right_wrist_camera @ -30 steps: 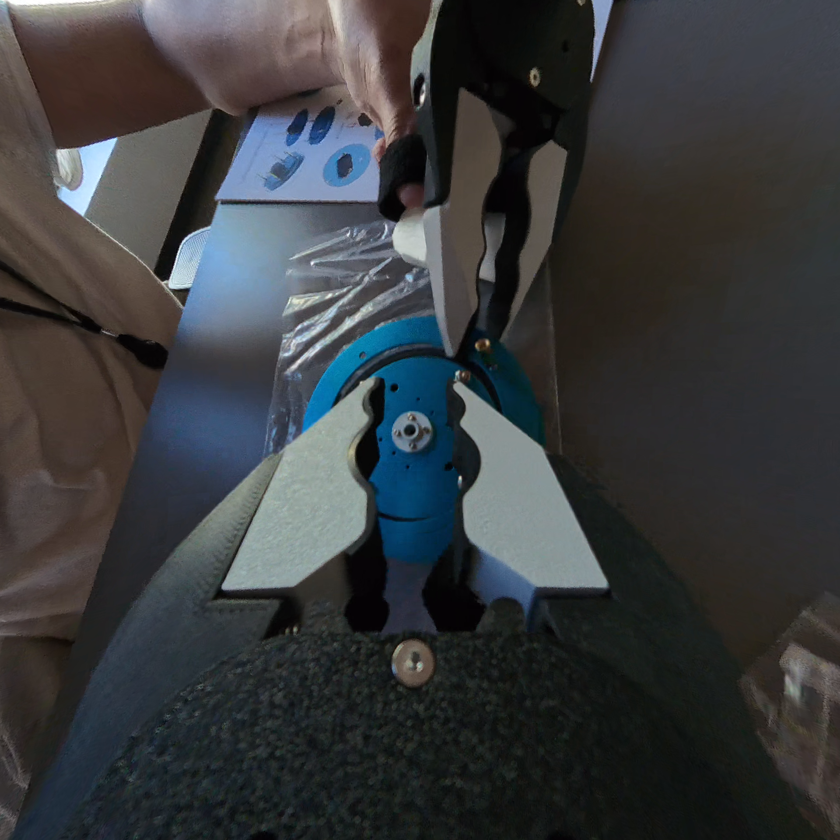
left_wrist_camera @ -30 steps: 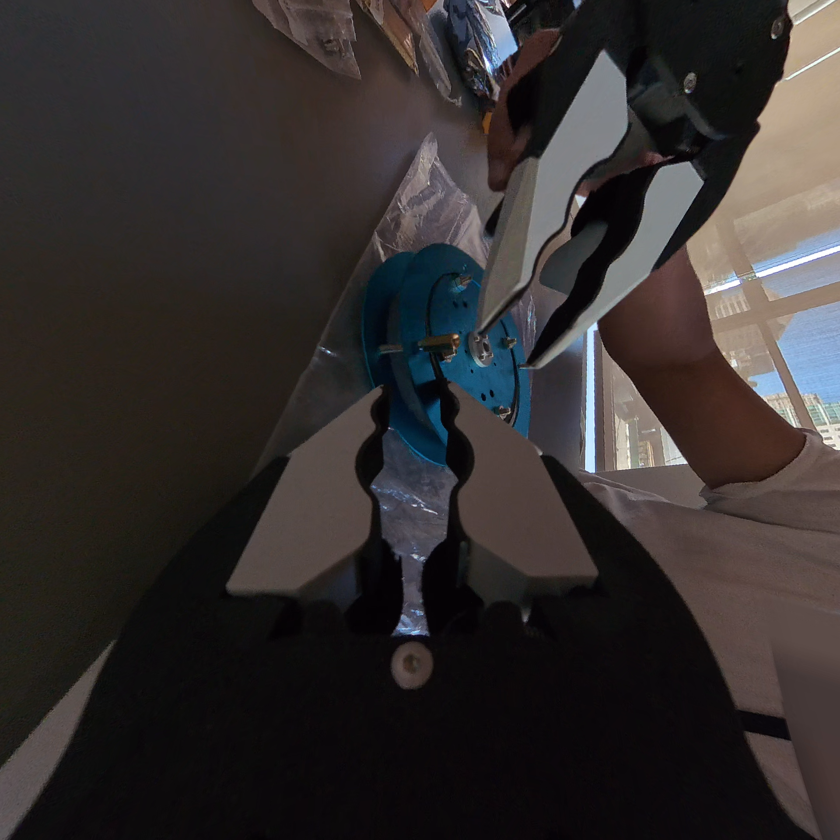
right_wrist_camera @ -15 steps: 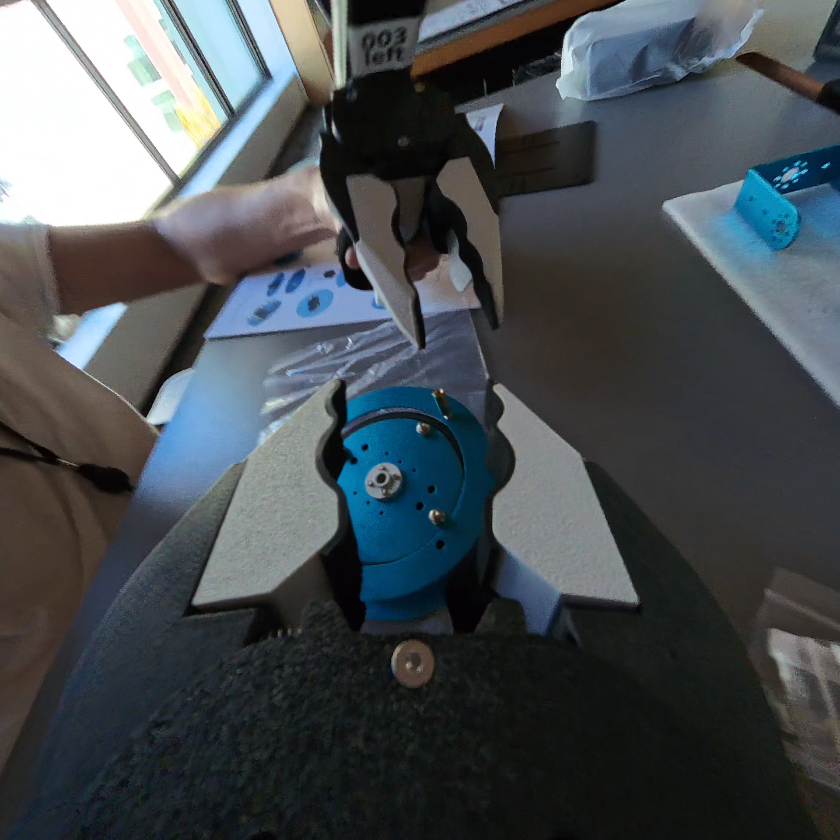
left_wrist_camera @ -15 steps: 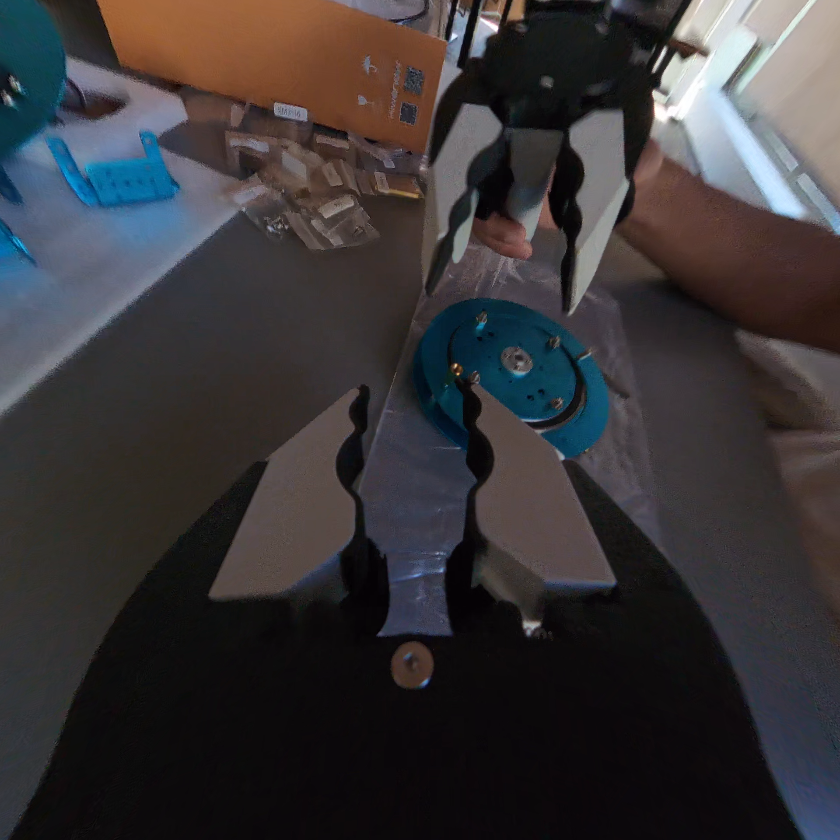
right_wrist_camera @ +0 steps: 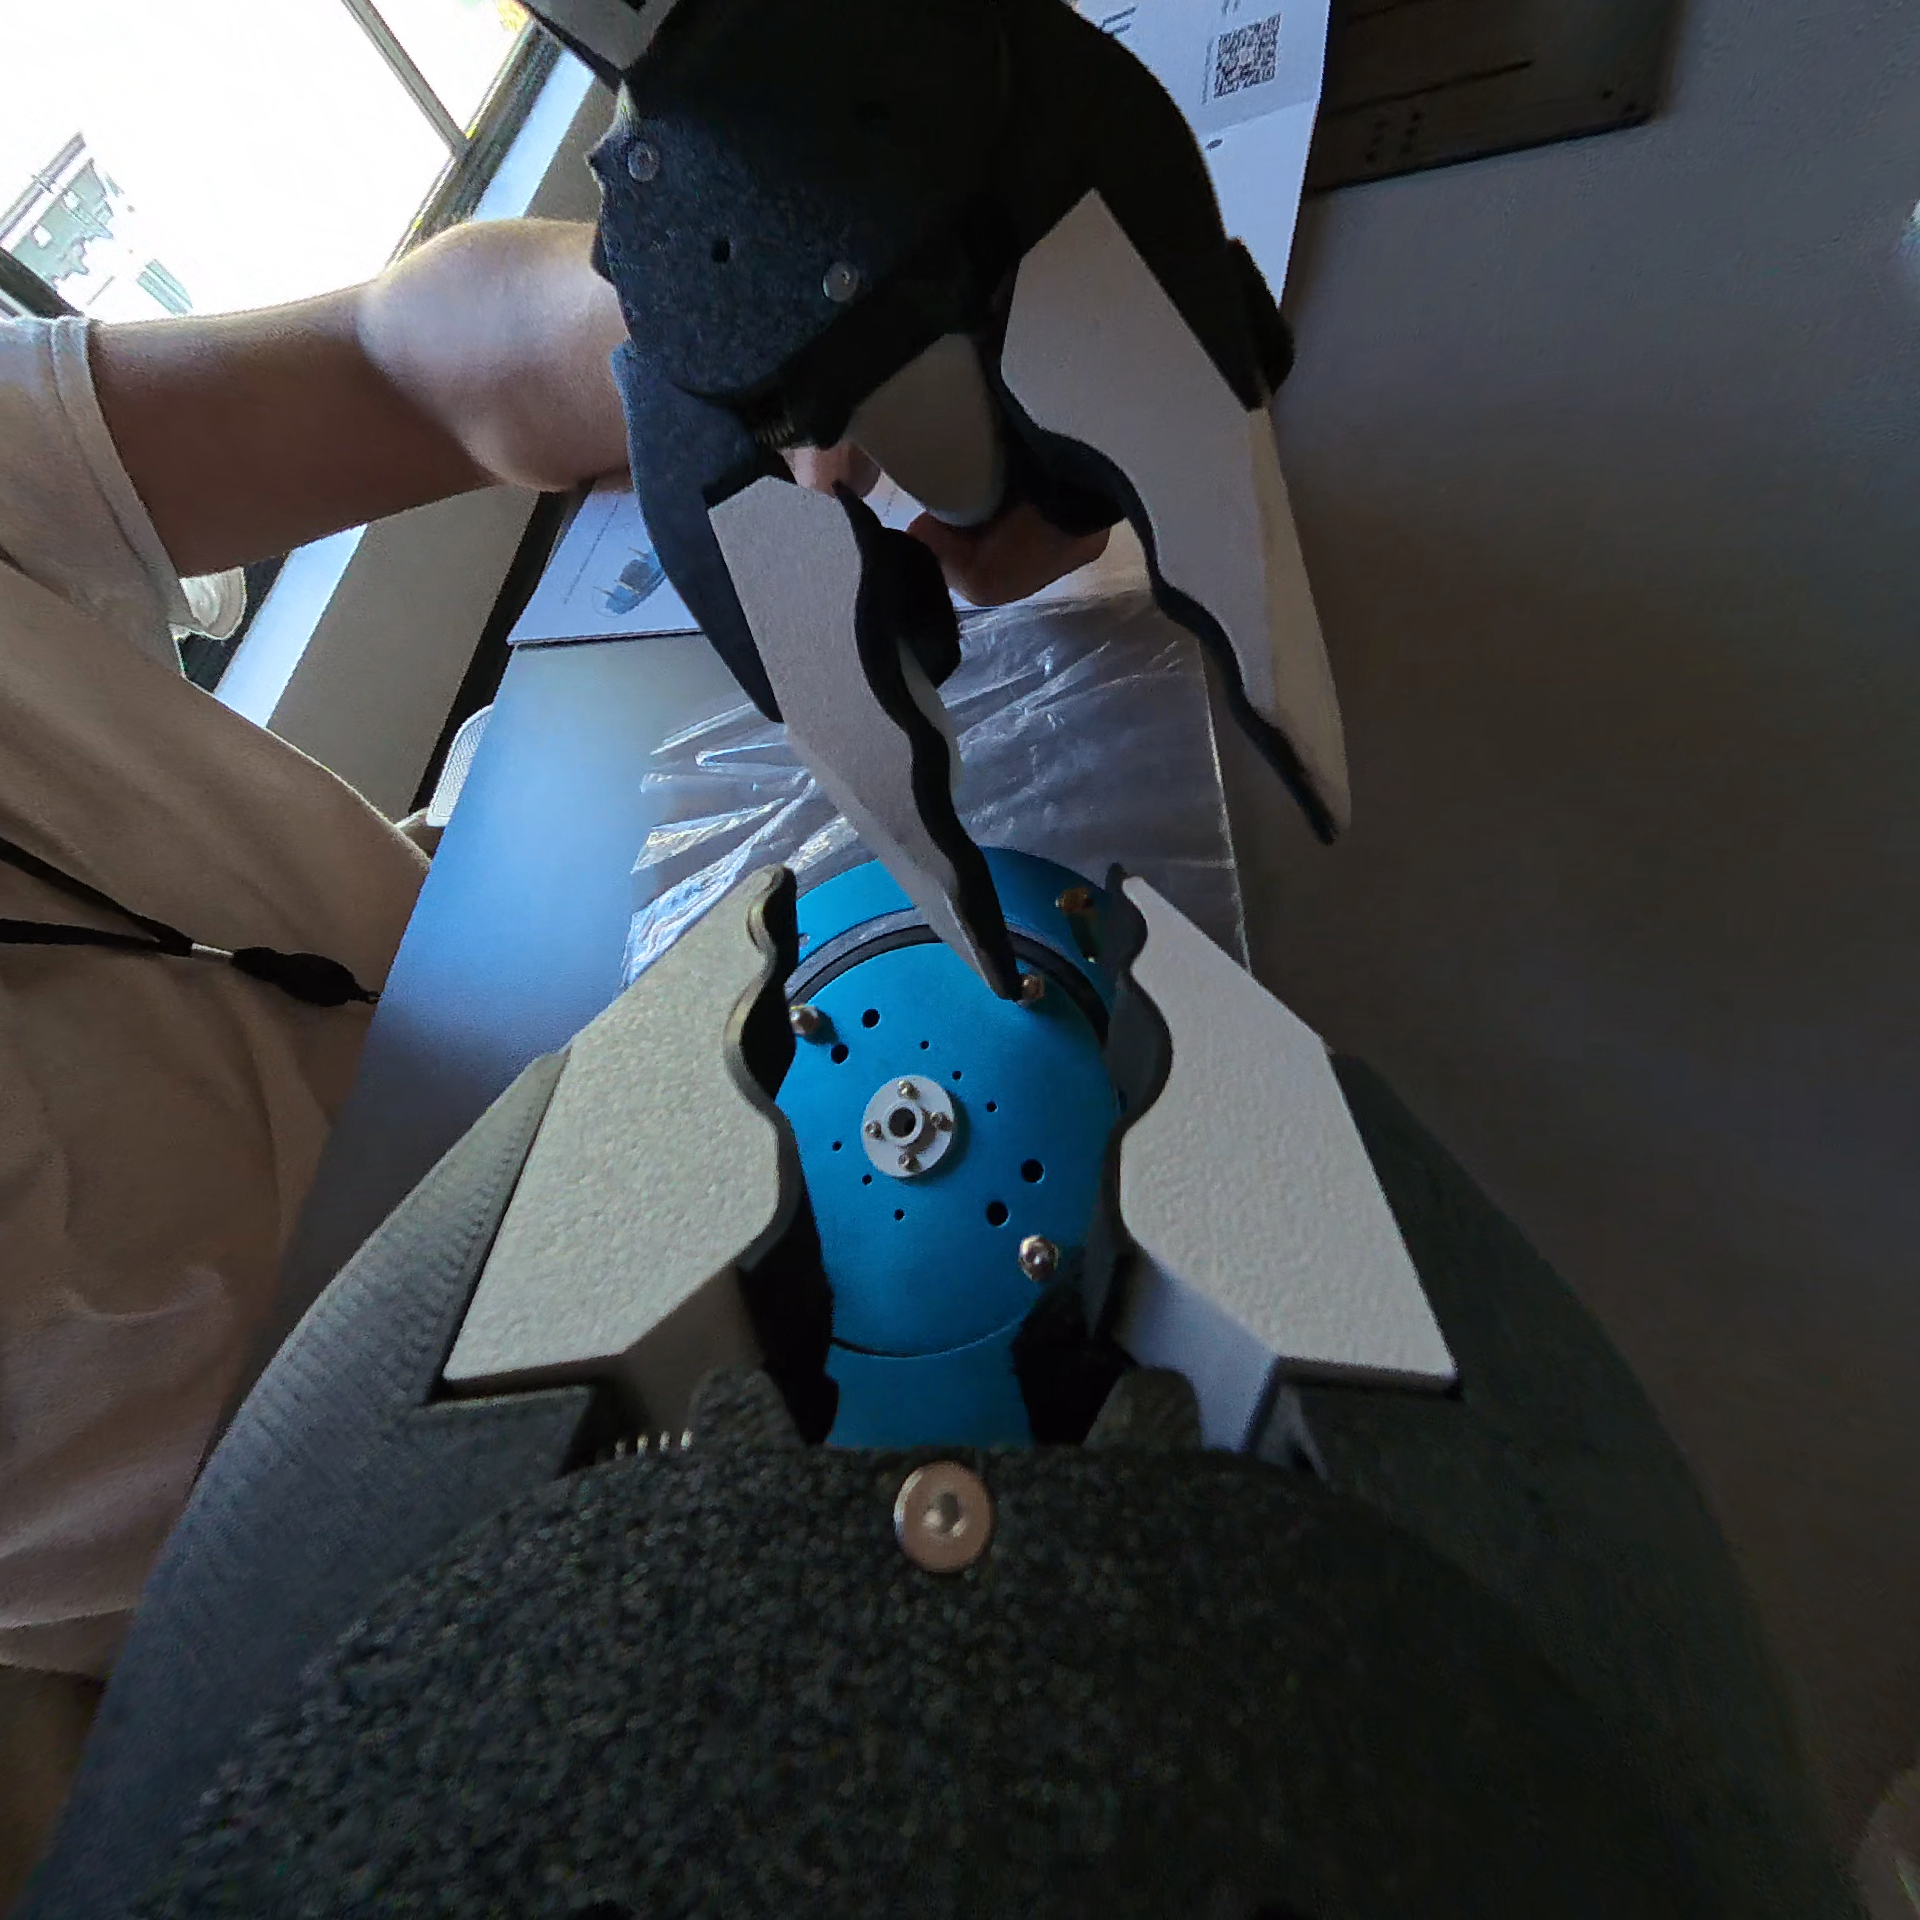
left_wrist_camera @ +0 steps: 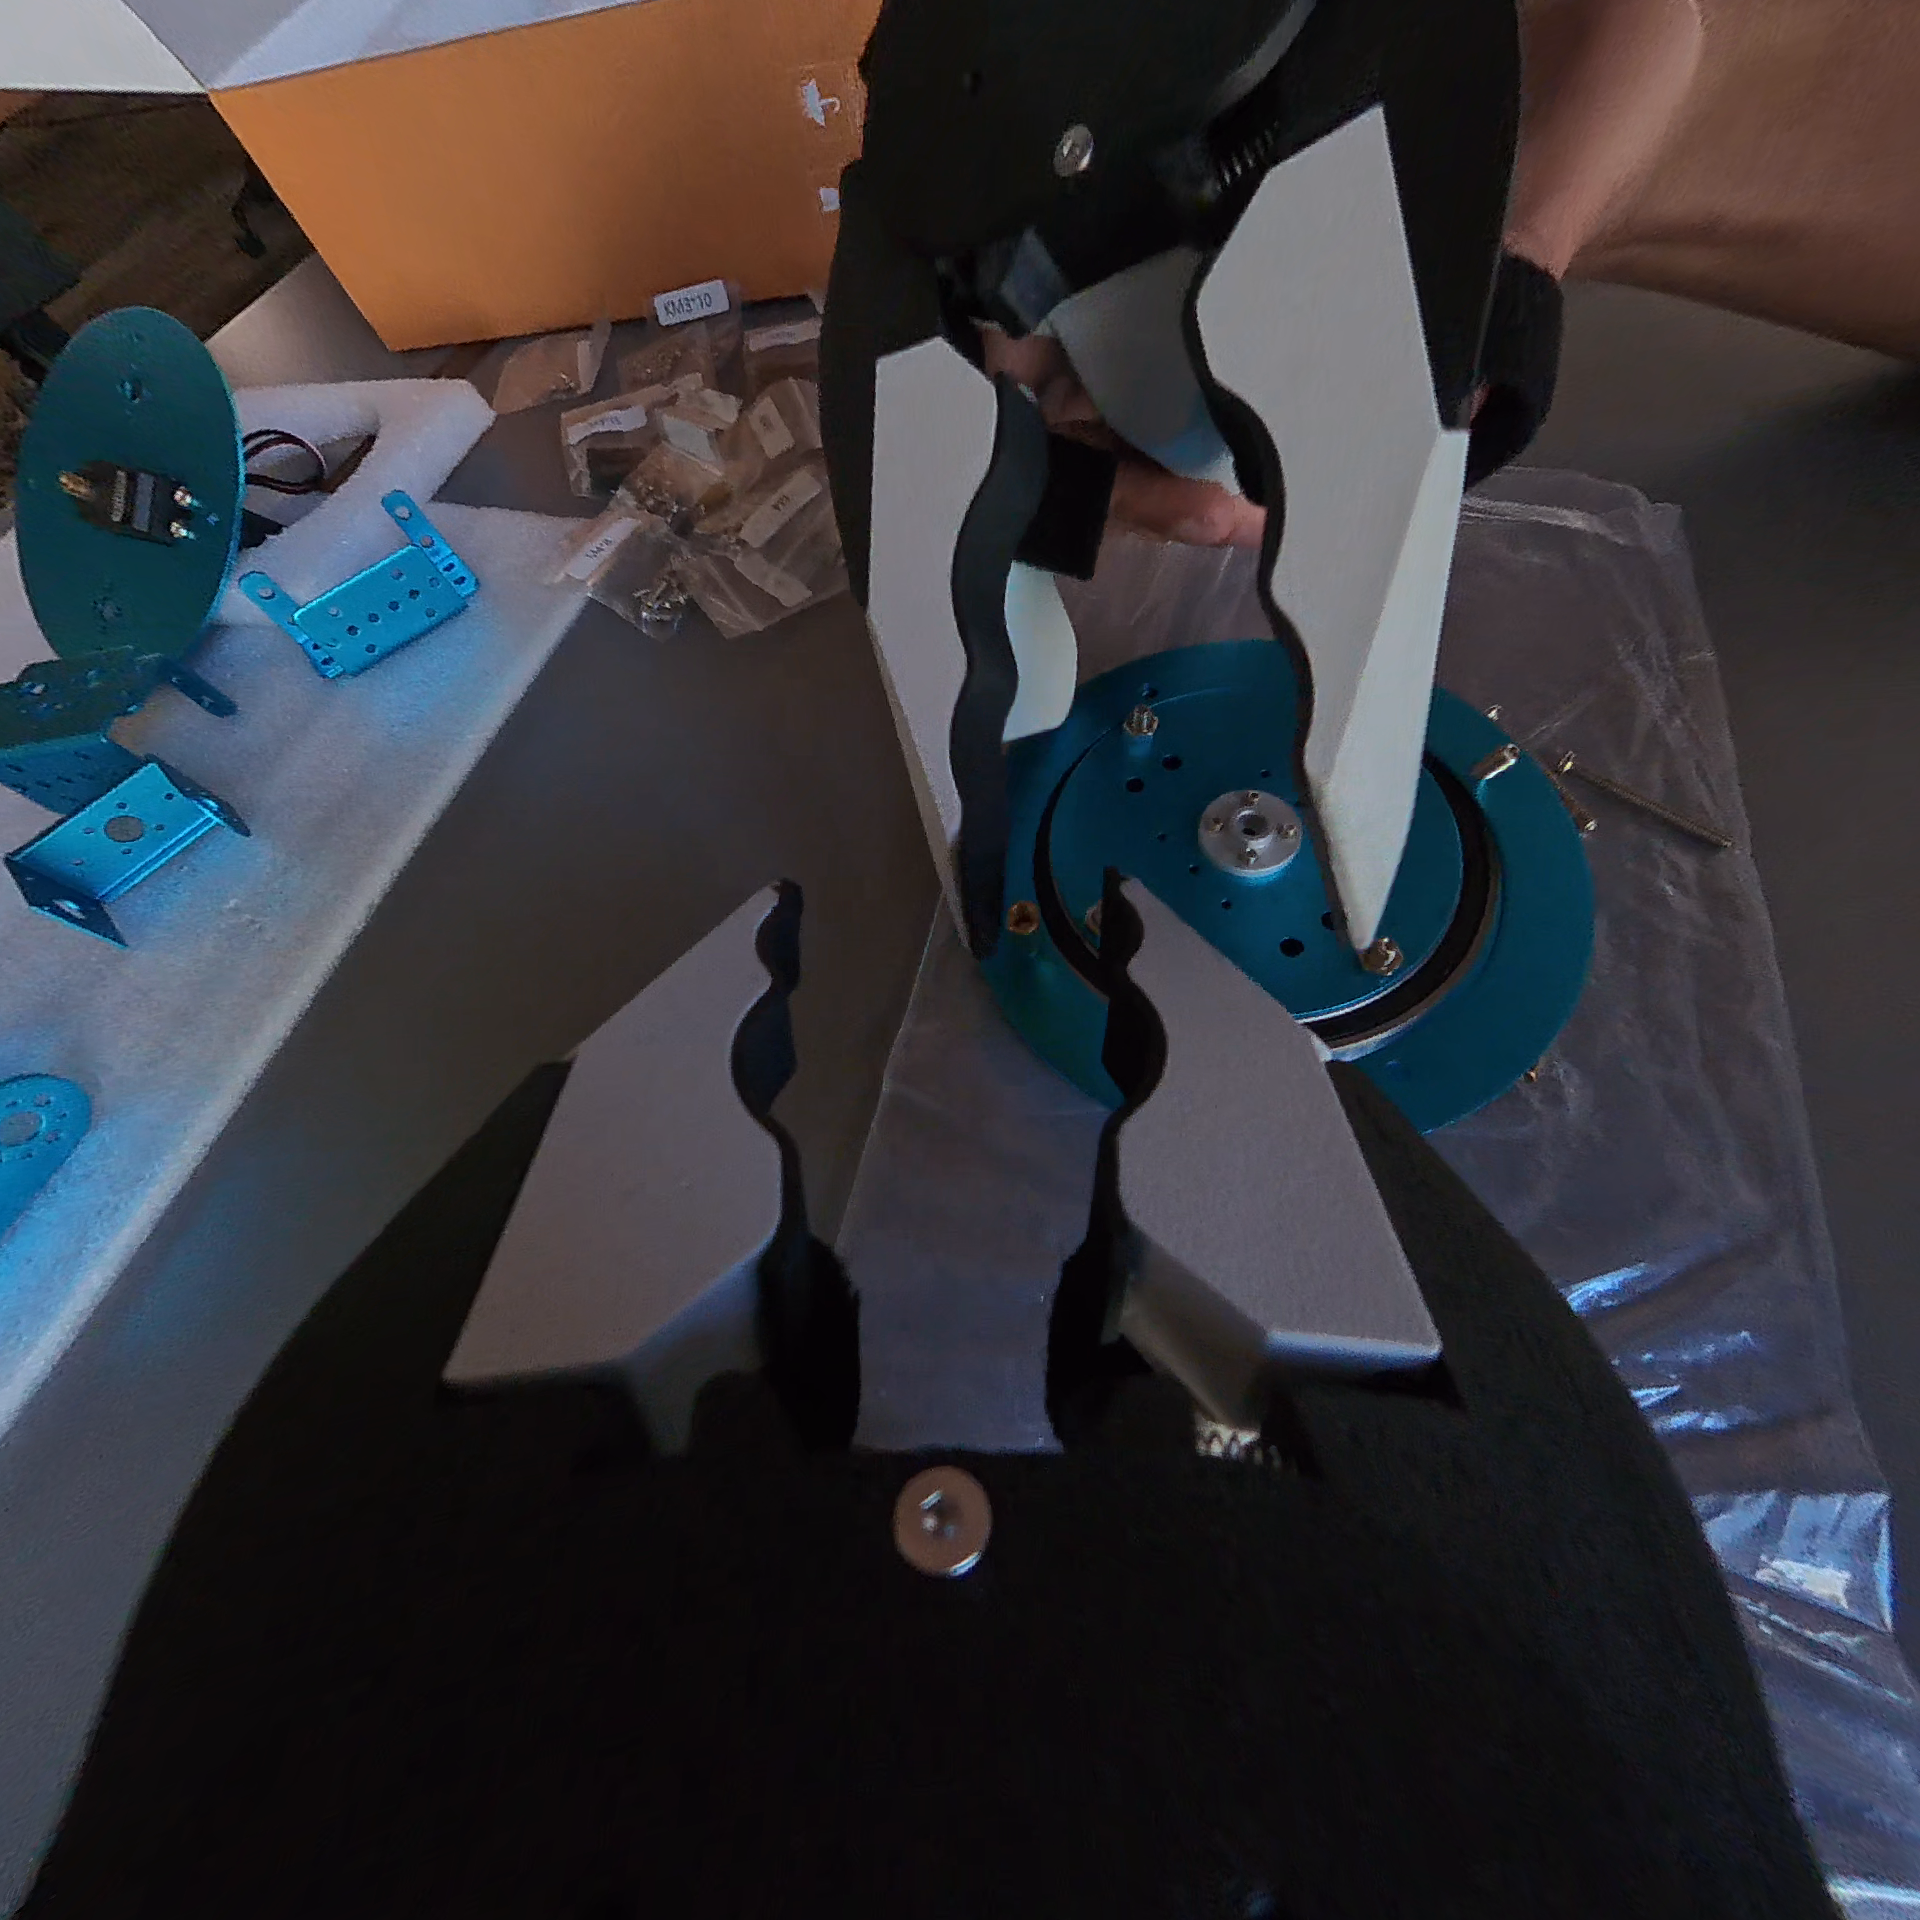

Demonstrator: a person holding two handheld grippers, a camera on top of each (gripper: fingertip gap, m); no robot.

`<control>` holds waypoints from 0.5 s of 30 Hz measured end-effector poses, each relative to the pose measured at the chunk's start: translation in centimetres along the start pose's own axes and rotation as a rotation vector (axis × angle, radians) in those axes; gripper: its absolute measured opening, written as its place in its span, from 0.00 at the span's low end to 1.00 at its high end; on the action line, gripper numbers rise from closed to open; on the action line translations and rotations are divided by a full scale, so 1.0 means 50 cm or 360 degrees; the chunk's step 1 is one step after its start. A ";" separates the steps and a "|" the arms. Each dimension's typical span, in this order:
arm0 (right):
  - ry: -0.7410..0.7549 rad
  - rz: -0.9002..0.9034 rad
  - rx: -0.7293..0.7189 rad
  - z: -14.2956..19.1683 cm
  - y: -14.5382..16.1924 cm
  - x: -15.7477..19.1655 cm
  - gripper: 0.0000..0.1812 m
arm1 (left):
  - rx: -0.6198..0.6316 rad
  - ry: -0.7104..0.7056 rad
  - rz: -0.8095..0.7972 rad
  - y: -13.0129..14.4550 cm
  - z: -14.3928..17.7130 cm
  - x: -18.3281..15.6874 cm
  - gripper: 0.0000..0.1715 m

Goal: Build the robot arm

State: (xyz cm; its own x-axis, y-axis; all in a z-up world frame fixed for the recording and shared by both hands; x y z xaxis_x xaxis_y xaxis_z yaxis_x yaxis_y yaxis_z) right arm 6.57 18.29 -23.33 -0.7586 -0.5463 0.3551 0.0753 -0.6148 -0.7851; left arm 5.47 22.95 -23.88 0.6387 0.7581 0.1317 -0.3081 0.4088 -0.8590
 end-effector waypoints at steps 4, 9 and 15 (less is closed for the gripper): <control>-0.0017 -0.0015 0.0033 0.009 -0.003 0.005 0.29 | 0.0029 -0.0044 -0.0038 0.008 0.011 0.017 0.35; 0.0039 -0.0013 -0.0041 0.045 0.001 0.001 0.25 | -0.0023 -0.0037 -0.0017 0.010 0.039 0.029 0.34; -0.0026 -0.0018 -0.0016 0.008 -0.007 -0.001 0.31 | -0.0014 -0.0011 -0.0067 -0.001 0.014 0.005 0.34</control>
Point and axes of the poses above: each gripper's, where its closed fingertips meet, z back along the fingers, y out of its underside, x = y × z across the jaws, the point moved 4 cm from there along z, back along the fingers
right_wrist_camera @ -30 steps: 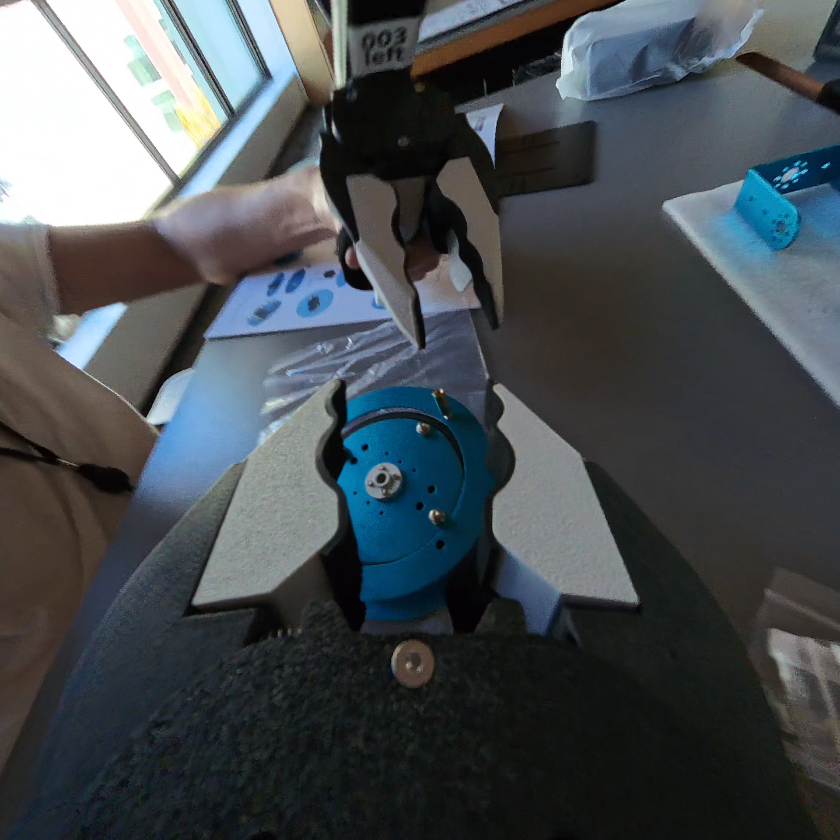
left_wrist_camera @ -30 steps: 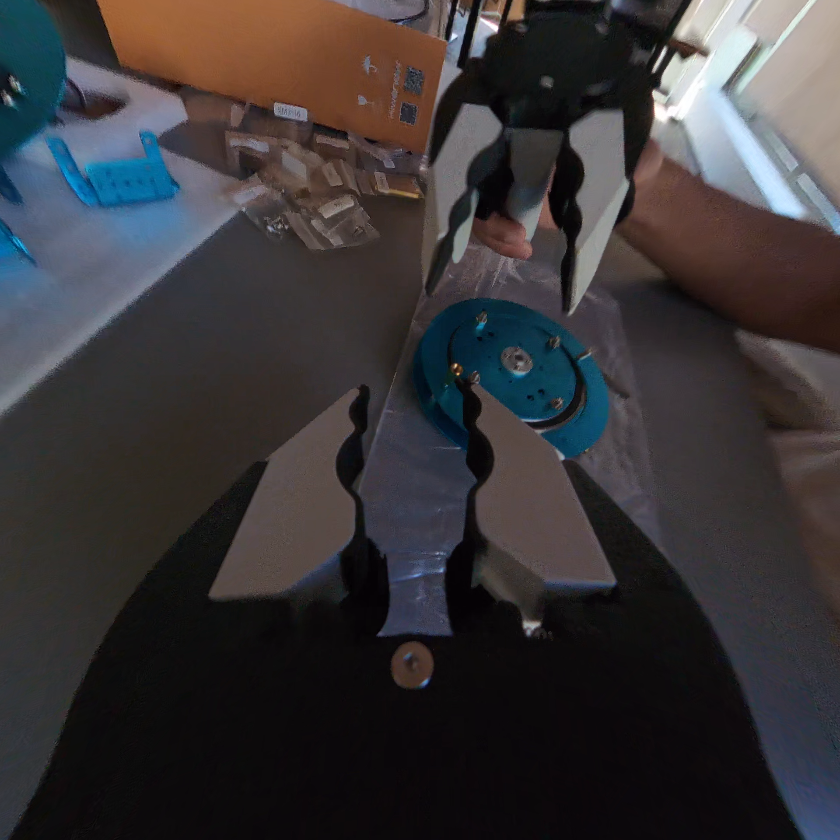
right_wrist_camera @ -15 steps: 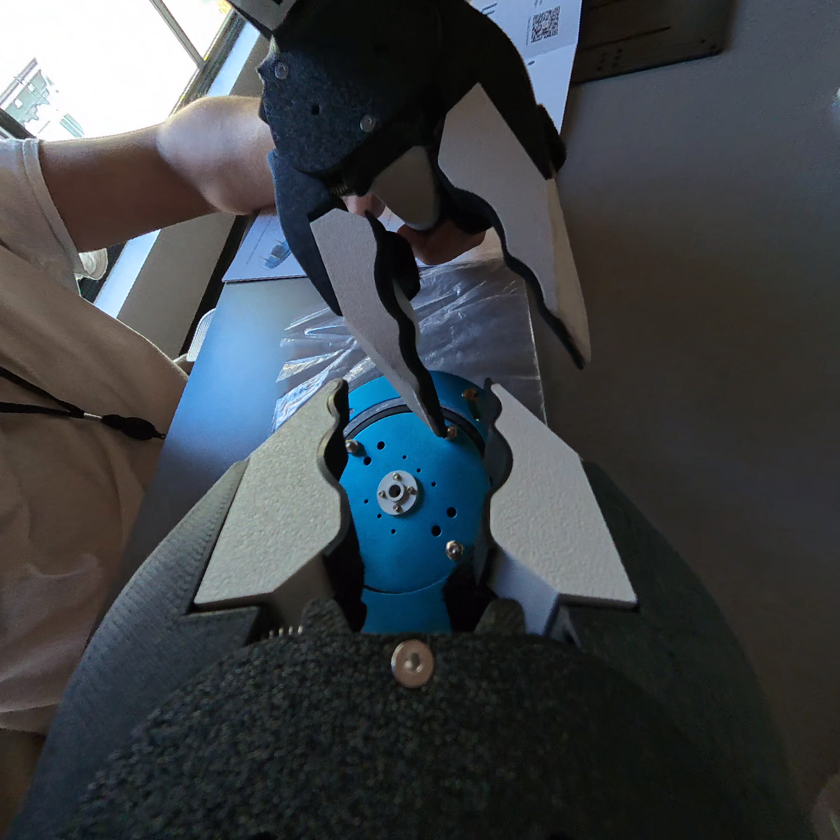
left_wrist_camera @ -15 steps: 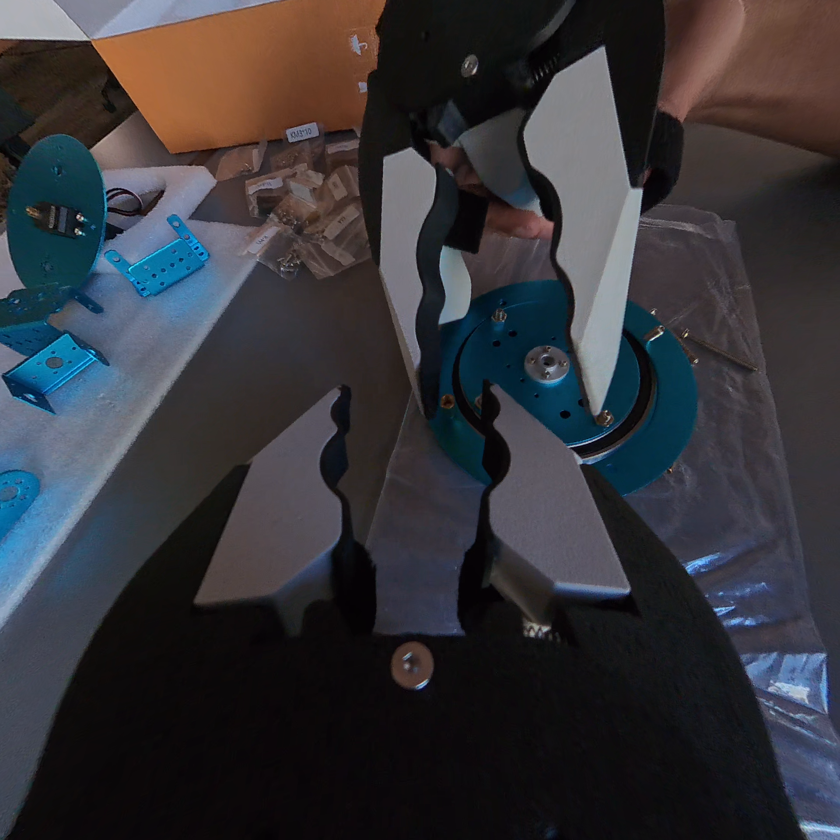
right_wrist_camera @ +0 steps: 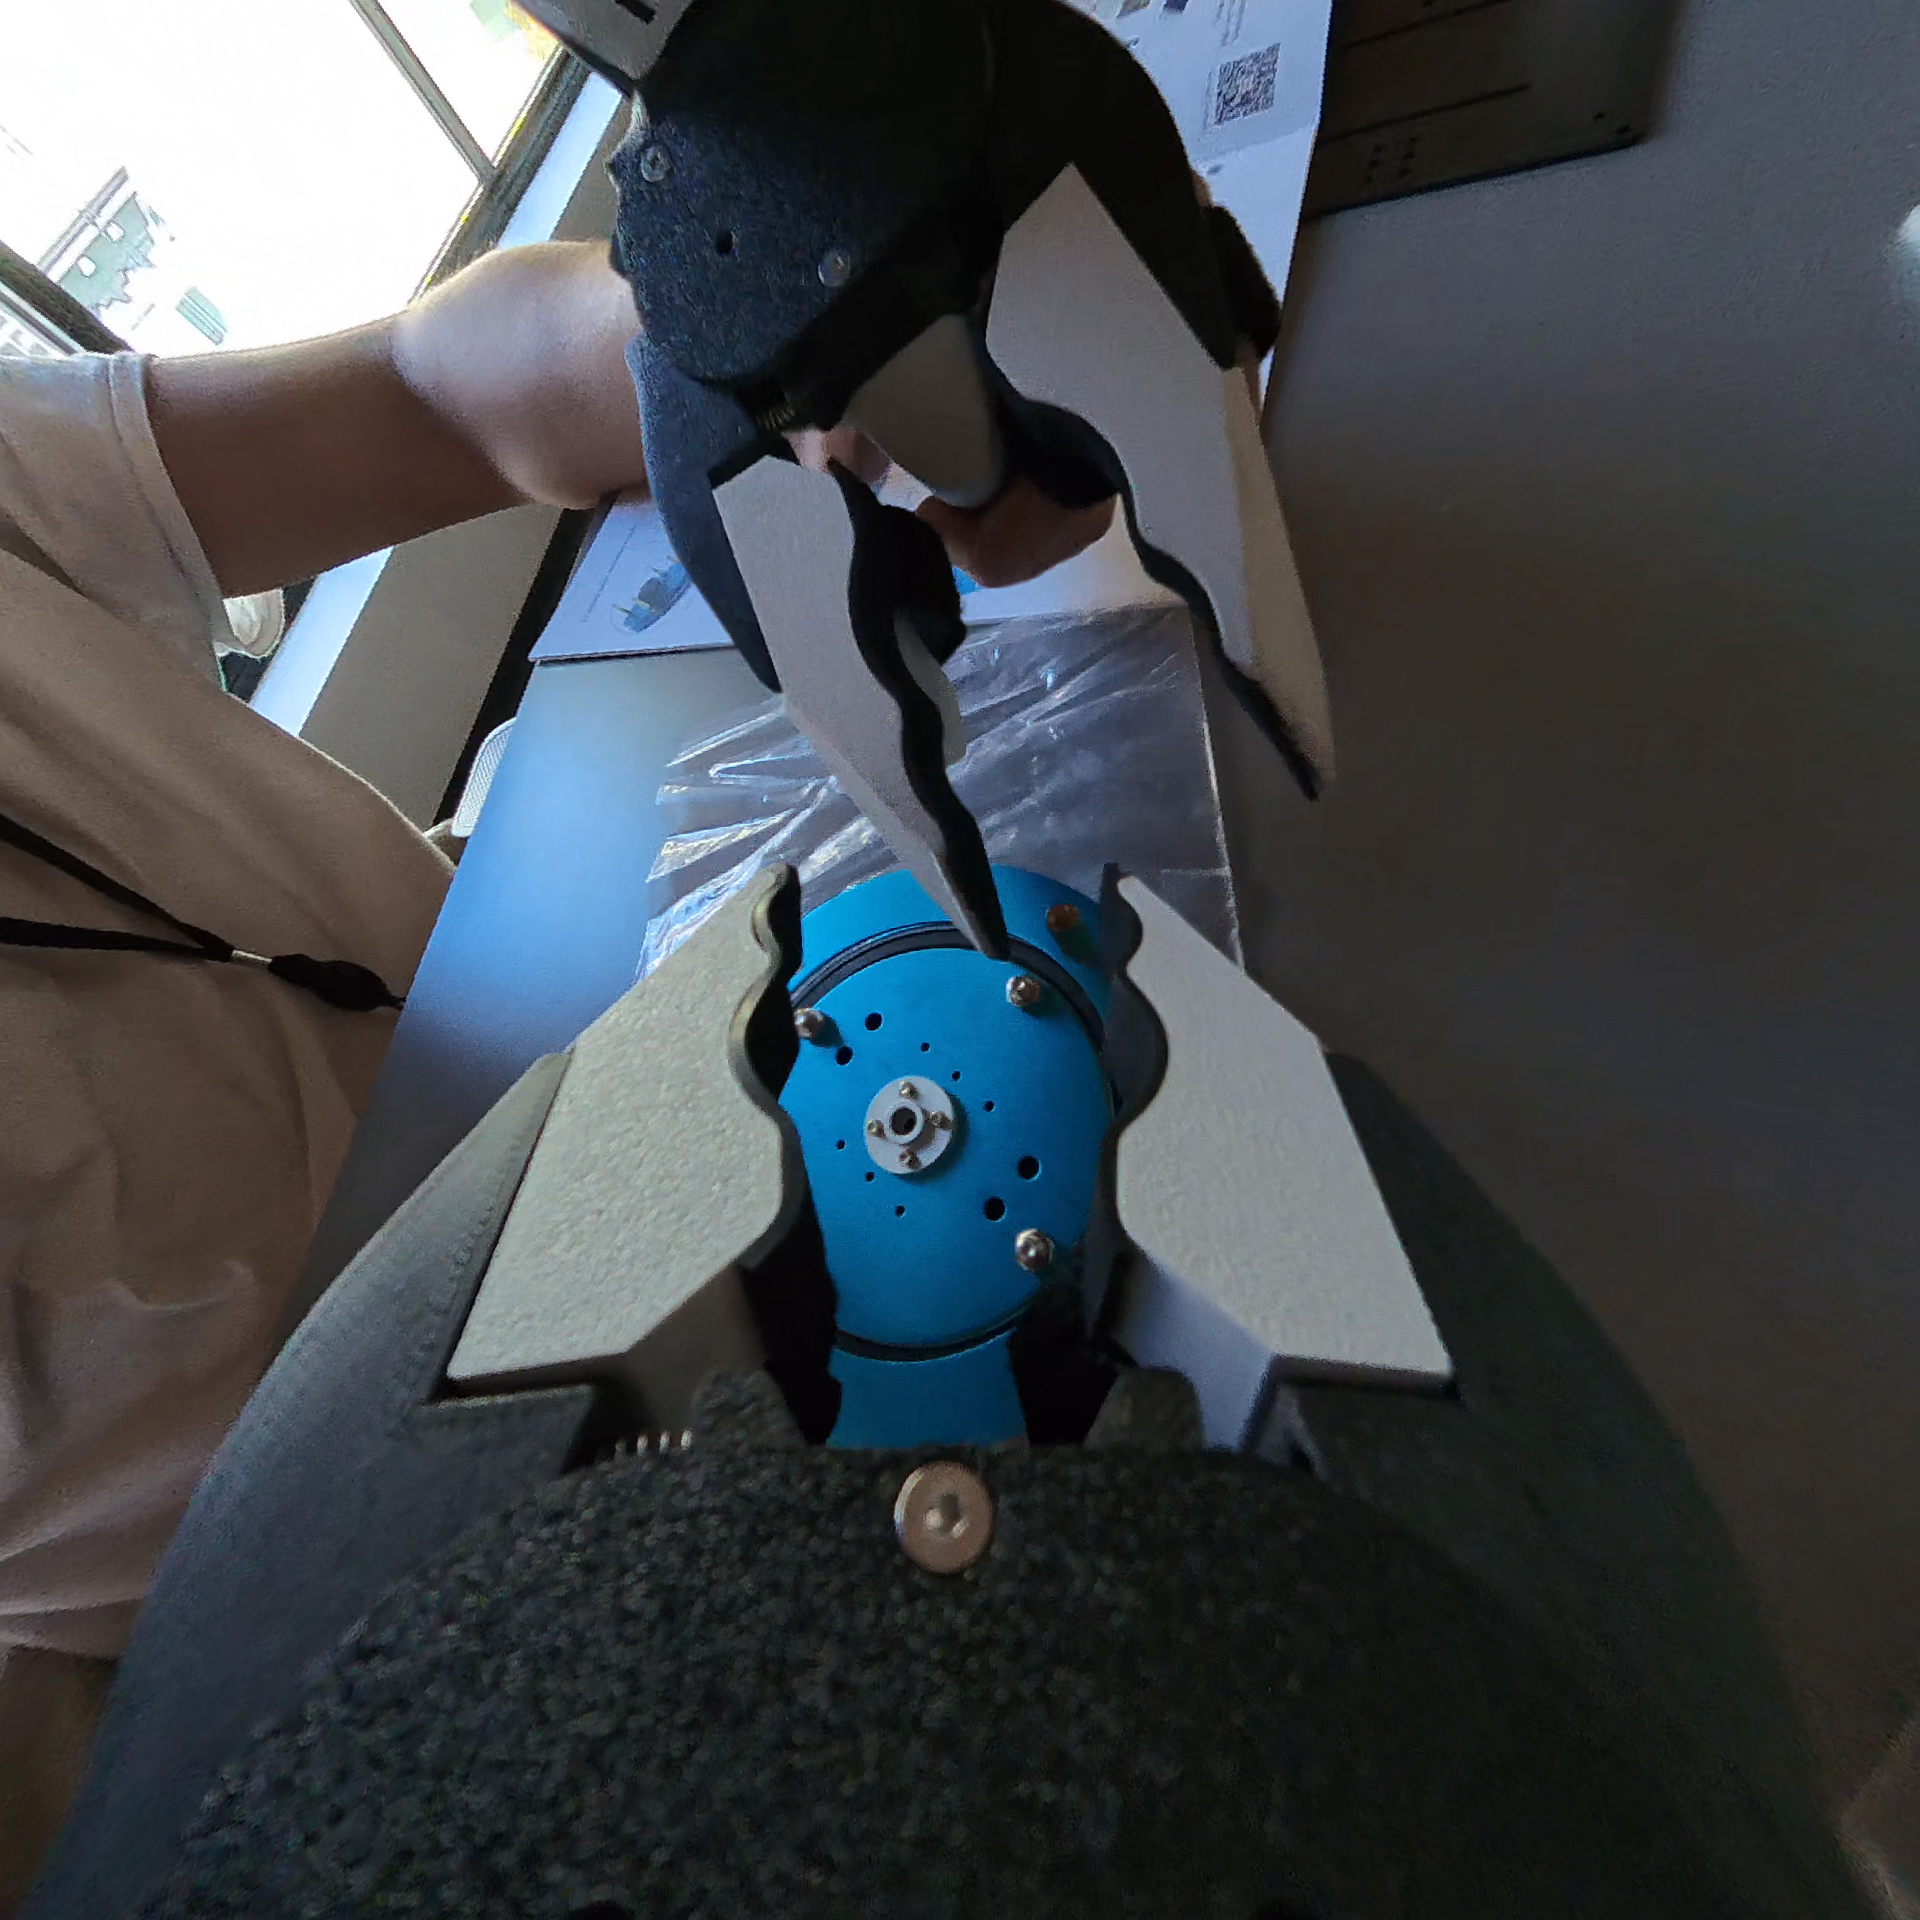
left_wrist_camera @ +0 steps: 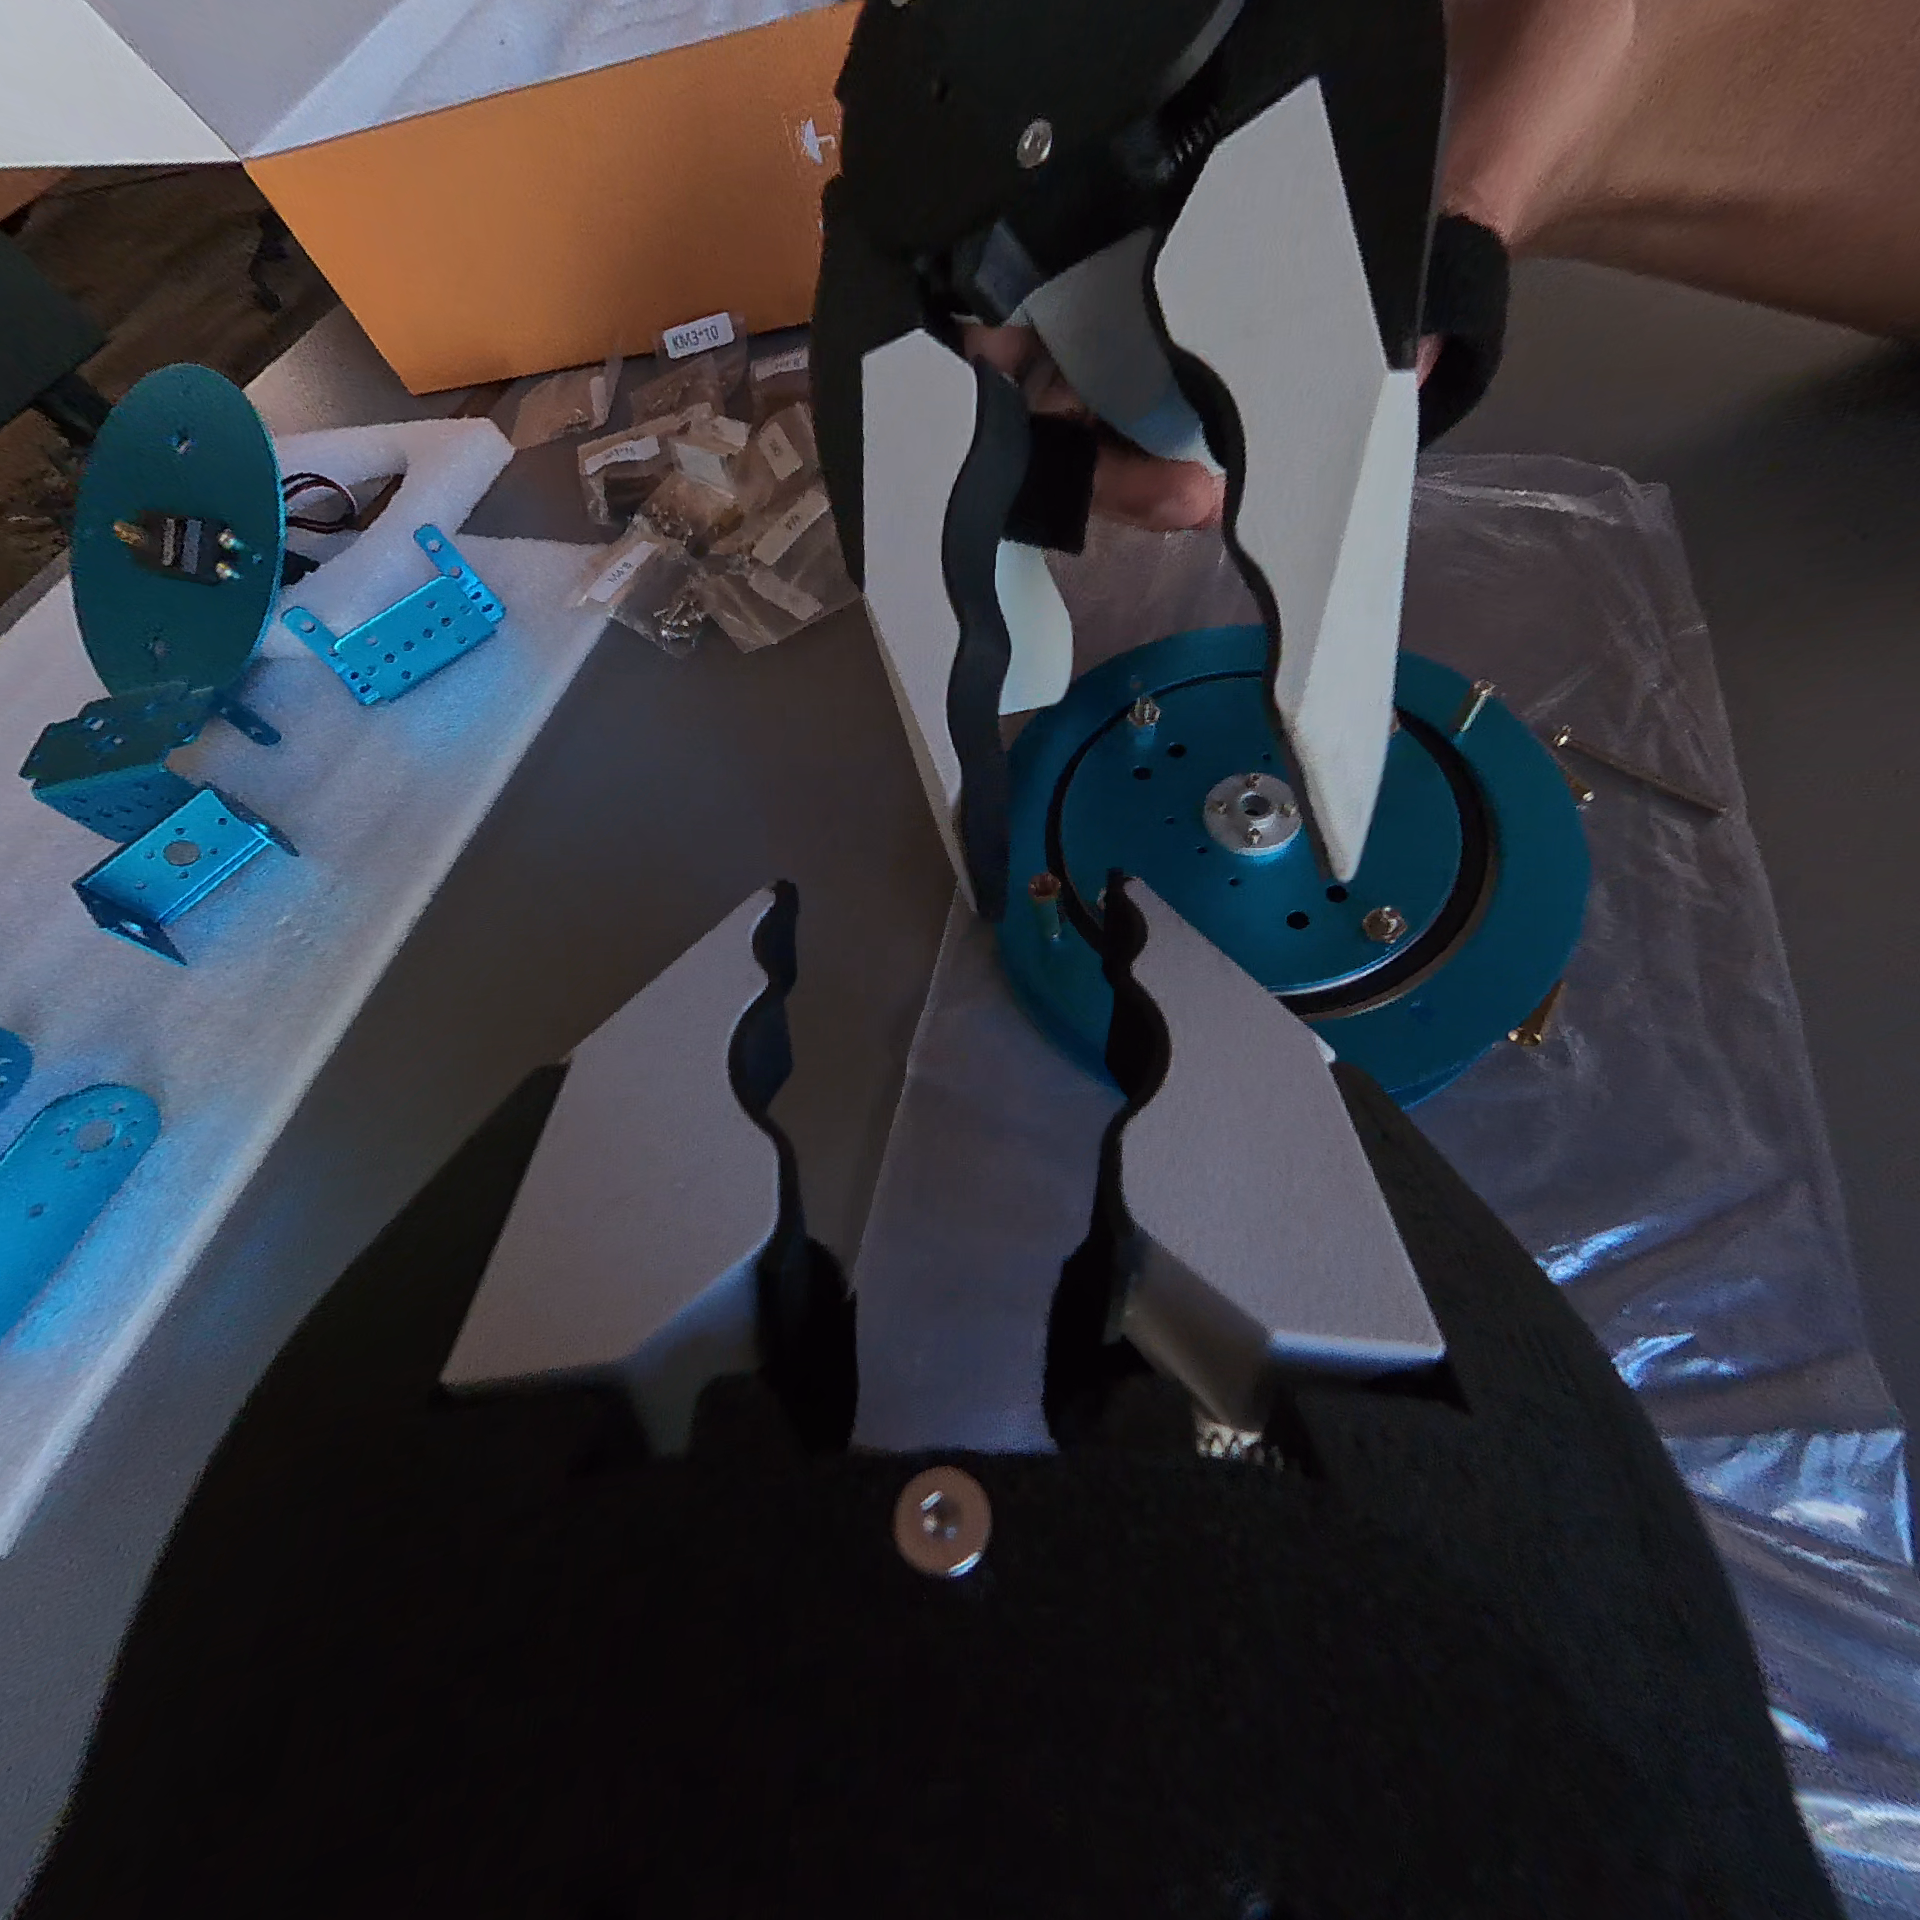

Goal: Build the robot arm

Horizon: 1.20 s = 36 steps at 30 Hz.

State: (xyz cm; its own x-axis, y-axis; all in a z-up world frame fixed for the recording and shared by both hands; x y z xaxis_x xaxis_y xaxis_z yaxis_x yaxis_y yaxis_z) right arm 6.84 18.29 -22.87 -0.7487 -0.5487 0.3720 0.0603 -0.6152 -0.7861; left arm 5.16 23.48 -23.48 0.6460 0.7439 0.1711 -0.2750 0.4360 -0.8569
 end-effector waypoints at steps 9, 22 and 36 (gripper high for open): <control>0.0050 -0.0029 -0.0027 0.037 0.022 0.006 0.28 | -0.0043 0.0011 0.0028 0.000 0.021 0.009 0.35; 0.0085 -0.0043 -0.0054 0.053 0.027 0.011 0.31 | -0.0085 -0.0027 0.0020 -0.001 0.033 0.029 0.35; 0.0131 -0.0040 0.0000 0.055 0.039 0.014 0.33 | -0.0060 -0.0095 -0.0012 0.005 0.024 0.036 0.33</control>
State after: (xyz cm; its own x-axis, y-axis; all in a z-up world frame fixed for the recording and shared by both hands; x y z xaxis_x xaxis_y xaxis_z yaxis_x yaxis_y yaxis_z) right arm 8.26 15.17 -22.79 -0.8019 -0.4846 0.3495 0.0410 -0.6282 -0.7769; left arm 5.42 25.55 -22.82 0.6040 0.7702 0.2051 -0.2428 0.4229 -0.8730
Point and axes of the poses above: each gripper's, where its closed fingertips meet, z back along the fingers, y out of its underside, x = y × z across the jaws, the point moved 4 cm from there along z, back along the fingers
